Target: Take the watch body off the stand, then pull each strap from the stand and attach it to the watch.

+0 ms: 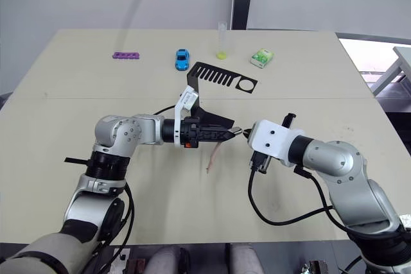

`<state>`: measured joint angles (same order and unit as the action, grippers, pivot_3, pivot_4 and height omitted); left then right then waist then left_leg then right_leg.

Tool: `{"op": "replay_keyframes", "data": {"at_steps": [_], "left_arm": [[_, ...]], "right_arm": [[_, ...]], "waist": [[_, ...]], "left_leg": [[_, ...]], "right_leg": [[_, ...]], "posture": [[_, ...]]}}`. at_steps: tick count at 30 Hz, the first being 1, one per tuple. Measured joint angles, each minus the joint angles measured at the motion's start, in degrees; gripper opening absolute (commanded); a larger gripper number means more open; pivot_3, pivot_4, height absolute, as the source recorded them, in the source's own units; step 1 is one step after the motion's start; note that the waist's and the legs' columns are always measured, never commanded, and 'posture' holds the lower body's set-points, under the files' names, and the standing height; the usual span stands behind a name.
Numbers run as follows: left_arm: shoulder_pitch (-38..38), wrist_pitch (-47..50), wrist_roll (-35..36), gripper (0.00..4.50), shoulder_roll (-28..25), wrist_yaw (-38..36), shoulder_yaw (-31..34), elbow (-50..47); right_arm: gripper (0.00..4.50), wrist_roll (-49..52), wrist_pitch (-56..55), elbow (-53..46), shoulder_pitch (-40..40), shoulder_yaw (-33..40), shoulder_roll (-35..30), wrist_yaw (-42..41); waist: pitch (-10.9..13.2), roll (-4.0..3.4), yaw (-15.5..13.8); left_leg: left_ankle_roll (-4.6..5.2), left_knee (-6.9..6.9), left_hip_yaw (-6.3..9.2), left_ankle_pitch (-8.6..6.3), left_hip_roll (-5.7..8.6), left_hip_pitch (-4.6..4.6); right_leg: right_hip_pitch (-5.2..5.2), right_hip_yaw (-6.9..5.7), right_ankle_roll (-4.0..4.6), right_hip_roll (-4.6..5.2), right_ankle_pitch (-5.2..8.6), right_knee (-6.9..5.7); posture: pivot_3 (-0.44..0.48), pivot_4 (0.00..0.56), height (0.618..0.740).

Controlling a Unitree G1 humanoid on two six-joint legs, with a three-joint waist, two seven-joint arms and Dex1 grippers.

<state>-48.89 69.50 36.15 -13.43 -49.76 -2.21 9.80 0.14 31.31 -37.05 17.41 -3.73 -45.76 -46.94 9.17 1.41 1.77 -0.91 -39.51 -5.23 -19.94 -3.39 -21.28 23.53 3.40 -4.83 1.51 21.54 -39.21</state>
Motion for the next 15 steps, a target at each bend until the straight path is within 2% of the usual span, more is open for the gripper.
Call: {"op": "replay_keyframes", "data": {"at_steps": [15], "left_arm": [[0.00,0.11,0.00,1.60,0.01,0.00,0.03,-0.06]], "right_arm": [[0.00,-0.02,-0.03,0.00,0.00,0.00,0.00,0.00]], "waist": [[0.00,0.00,0.00]], "left_leg": [[0.00,0.00,0.00,0.00,0.00,0.00]], "right_leg": [[0.00,0.00,0.00,0.00,0.00,0.00]], "posture": [[0.000,0.150,0.740]]}}
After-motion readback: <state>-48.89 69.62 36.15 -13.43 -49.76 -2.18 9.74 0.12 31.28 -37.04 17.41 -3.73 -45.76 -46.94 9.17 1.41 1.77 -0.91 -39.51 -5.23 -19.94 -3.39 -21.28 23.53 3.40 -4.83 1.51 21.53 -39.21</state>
